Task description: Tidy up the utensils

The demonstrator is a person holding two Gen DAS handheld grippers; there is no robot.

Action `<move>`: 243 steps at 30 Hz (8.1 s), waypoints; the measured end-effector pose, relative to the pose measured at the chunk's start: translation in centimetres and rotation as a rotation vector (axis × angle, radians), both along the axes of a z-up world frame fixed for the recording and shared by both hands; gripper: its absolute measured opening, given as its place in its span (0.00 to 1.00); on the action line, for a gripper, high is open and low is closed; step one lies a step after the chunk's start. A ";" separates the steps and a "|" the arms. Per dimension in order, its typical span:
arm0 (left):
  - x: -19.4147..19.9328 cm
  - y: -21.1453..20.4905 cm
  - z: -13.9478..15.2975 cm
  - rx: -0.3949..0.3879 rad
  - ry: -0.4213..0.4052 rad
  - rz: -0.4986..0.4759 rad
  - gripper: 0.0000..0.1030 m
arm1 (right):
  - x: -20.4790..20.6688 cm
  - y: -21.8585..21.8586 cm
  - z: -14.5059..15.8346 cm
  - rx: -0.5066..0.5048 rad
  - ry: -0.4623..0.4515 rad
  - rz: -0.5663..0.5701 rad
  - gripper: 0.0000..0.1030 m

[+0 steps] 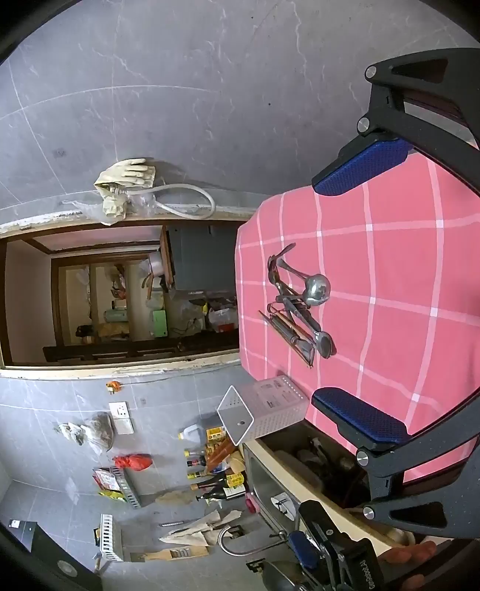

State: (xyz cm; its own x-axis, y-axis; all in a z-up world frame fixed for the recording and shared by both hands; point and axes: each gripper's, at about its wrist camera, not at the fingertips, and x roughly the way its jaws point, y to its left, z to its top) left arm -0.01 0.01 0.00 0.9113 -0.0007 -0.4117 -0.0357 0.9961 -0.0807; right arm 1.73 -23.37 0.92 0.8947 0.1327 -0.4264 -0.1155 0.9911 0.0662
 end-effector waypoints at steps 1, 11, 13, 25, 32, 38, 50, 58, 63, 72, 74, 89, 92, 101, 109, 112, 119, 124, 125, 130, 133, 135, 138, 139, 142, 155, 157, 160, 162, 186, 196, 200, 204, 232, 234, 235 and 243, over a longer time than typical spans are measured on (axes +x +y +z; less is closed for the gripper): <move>0.0 0.0 0.0 -0.001 0.001 0.000 1.00 | 0.0 0.0 0.0 0.000 -0.001 0.000 0.99; -0.2 0.4 -0.7 -0.007 0.005 -0.006 1.00 | 0.2 0.3 -0.2 0.006 0.007 -0.002 0.99; -0.4 0.4 -0.8 -0.005 0.005 -0.008 1.00 | 0.1 0.4 -0.2 0.005 0.007 -0.003 0.99; 0.3 0.7 -0.6 -0.014 0.010 -0.005 1.00 | 0.5 0.2 -0.4 0.015 0.017 0.003 0.99; 0.4 0.7 -0.7 -0.016 0.014 -0.006 1.00 | 0.5 0.2 -0.3 0.017 0.020 0.002 0.99; 0.9 0.6 -1.3 -0.016 0.017 -0.007 1.00 | 0.5 0.1 -0.3 0.019 0.020 0.002 0.99; 1.3 0.1 -1.1 -0.008 0.017 -0.009 1.00 | 0.7 -0.2 -0.3 0.022 0.021 0.003 0.99; 1.4 0.2 -1.2 -0.008 0.017 -0.010 1.00 | 0.8 -0.2 -0.4 0.023 0.022 0.002 0.99; 1.3 0.2 -1.2 -0.008 0.017 -0.010 0.99 | 0.9 -0.3 -0.4 0.024 0.023 0.003 0.99; 1.6 -0.7 -1.1 -0.004 0.024 -0.012 1.00 | 1.1 -0.7 -0.3 0.026 0.024 0.004 0.99; 1.9 -1.0 -1.1 -0.003 0.028 -0.012 1.00 | 1.4 -0.3 -0.4 0.026 0.025 0.003 0.99; 3.8 -1.5 -1.0 -0.004 0.044 -0.036 1.00 | 2.1 -0.8 -0.3 0.033 0.047 -0.029 0.99; 4.4 -1.6 -1.1 -0.007 0.047 -0.048 1.00 | 2.5 -1.1 -0.2 0.036 0.048 -0.039 0.99; 6.0 -0.7 -1.2 -0.013 0.054 -0.090 1.00 | 3.5 0.0 0.0 0.040 0.048 -0.077 0.99; 9.1 0.3 -0.9 -0.015 0.031 -0.155 1.00 | 5.4 0.7 0.7 0.025 0.014 -0.126 0.99; 10.5 0.5 -0.6 -0.018 0.010 -0.185 1.00 | 6.3 0.7 1.3 0.021 -0.019 -0.140 0.99; 14.0 0.2 0.7 -0.016 -0.051 -0.240 1.00 | 8.9 0.6 3.3 -0.009 -0.081 -0.151 0.99; 16.7 -0.3 1.1 -0.013 -0.070 -0.250 1.00 | 11.8 -0.3 4.2 -0.023 -0.095 -0.130 0.99; 17.2 -0.4 1.1 -0.015 -0.071 -0.251 1.00 | 12.3 -0.4 4.2 -0.024 -0.095 -0.124 0.99; 20.4 -1.4 0.3 -0.005 -0.053 -0.237 1.00 | 17.0 -2.0 3.2 -0.019 -0.068 -0.074 0.99; 22.6 -2.2 -0.6 -0.004 -0.035 -0.224 1.00 | 20.0 -2.5 1.9 -0.021 -0.048 -0.042 0.99; 24.2 -2.9 -1.3 0.002 -0.023 -0.208 1.00 | 22.2 -3.2 0.9 -0.022 -0.037 -0.017 0.99; 26.4 -3.6 -2.4 0.011 -0.008 -0.180 0.99 | 25.0 -3.8 -0.6 -0.019 -0.023 0.012 0.99; 27.3 -3.9 -2.9 0.011 0.000 -0.173 0.99 | 25.8 -3.9 -1.1 -0.019 -0.017 0.019 0.99; 29.7 -4.5 -4.3 0.021 0.033 -0.159 0.99 | 28.4 -4.7 -2.8 0.001 0.007 0.050 0.99; 36.2 -4.4 -11.6 -0.031 0.297 -0.167 0.48 | 36.5 -4.1 -10.4 0.089 0.215 0.175 0.80; 37.0 -4.3 -12.5 -0.043 0.338 -0.159 0.42 | 37.4 -3.7 -11.6 0.089 0.255 0.193 0.76; 37.5 -4.0 -13.7 -0.036 0.385 -0.142 0.36 | 38.4 -2.8 -13.4 0.080 0.319 0.215 0.68; 37.9 -3.9 -14.4 -0.036 0.413 -0.141 0.31 | 39.1 -2.1 -14.4 0.062 0.356 0.223 0.60; 42.5 -3.9 -14.8 -0.010 0.726 -0.214 0.18 | 42.5 2.7 -16.0 -0.275 0.587 0.298 0.19; 39.8 -1.7 -11.7 -0.089 0.668 -0.211 0.17 | 39.5 -0.7 -12.1 -0.043 0.589 0.221 0.04; 37.8 -0.9 -9.6 -0.102 0.610 -0.230 0.17 | 37.1 -2.4 -9.9 0.035 0.531 0.180 0.04; 34.9 -0.4 -7.1 -0.096 0.550 -0.266 0.17 | 34.8 -3.4 -7.8 0.177 0.477 0.160 0.04; 26.5 15.4 12.2 -0.015 0.080 -0.081 0.17 | 32.8 21.8 3.1 0.665 -0.048 0.514 0.04; 26.8 15.7 11.0 -0.015 0.071 -0.070 0.17 | 33.2 23.3 1.7 0.636 -0.034 0.534 0.04; 26.6 15.6 10.7 -0.005 0.052 -0.067 0.17 | 33.5 23.5 1.1 0.625 -0.025 0.538 0.04; 26.7 15.7 9.9 -0.058 -0.025 -0.086 0.17 | 35.6 23.9 -2.7 0.632 0.036 0.534 0.04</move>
State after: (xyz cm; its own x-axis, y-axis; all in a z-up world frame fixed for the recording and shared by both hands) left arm 26.70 15.75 9.94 0.9168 -0.1024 -0.3861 0.0522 0.9890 -0.1383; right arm 37.29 0.51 -1.82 0.6307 0.7602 -0.1558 -0.5470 0.5780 0.6056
